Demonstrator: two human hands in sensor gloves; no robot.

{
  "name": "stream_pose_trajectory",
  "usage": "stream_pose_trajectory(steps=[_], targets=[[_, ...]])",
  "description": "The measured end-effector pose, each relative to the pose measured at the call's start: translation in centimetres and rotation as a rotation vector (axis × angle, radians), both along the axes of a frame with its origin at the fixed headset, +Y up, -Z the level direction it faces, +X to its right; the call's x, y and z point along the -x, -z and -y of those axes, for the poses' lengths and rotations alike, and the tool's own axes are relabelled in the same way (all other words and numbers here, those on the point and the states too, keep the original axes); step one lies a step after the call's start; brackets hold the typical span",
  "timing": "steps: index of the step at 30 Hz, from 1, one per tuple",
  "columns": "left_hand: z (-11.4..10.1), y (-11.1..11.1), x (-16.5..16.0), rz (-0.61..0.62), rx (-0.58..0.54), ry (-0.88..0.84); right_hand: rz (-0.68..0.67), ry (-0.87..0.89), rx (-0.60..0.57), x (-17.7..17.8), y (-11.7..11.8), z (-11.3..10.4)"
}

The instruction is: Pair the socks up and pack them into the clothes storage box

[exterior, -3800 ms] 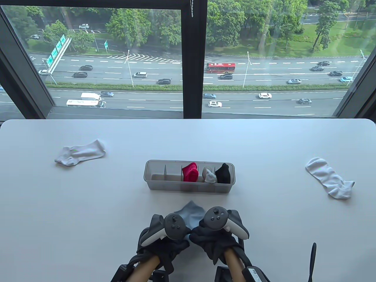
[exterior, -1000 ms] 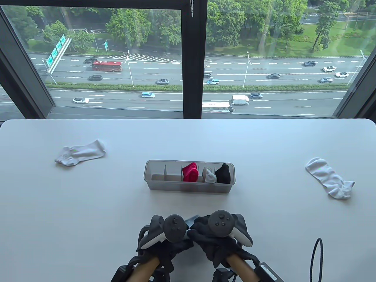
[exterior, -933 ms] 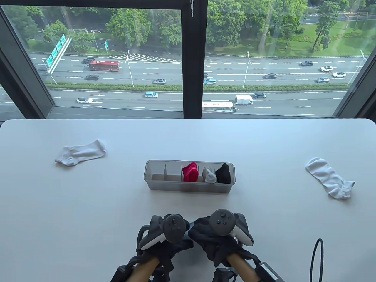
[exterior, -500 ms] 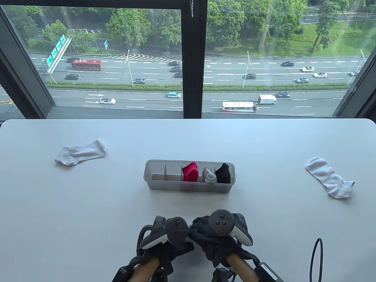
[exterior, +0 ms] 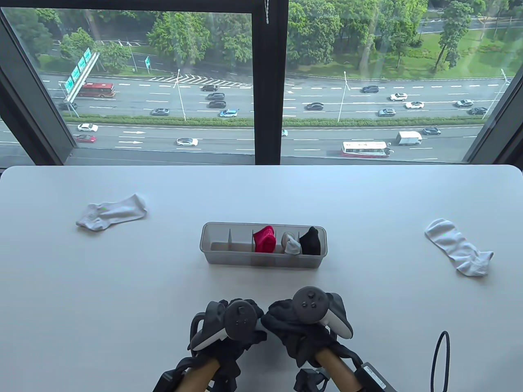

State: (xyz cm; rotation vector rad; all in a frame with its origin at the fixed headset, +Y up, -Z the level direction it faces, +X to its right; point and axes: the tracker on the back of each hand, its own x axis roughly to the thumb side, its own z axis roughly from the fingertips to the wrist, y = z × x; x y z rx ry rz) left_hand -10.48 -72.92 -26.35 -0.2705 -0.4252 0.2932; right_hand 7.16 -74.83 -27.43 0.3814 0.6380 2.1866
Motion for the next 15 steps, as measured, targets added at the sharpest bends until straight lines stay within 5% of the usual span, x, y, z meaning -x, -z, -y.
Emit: stream_pose_trajectory(steps=[8, 15], targets=[[-0.1, 0.4, 0.4, 0.026, 0.067, -0.043, -0.075, -0.108, -0.175, 0.4, -0.5, -1.2], [-1.1, 0.3, 0.7, 0.004, 0.015, -0.071, -0.013, -0.053, -0.127, 0.1, -0.2, -1.4]])
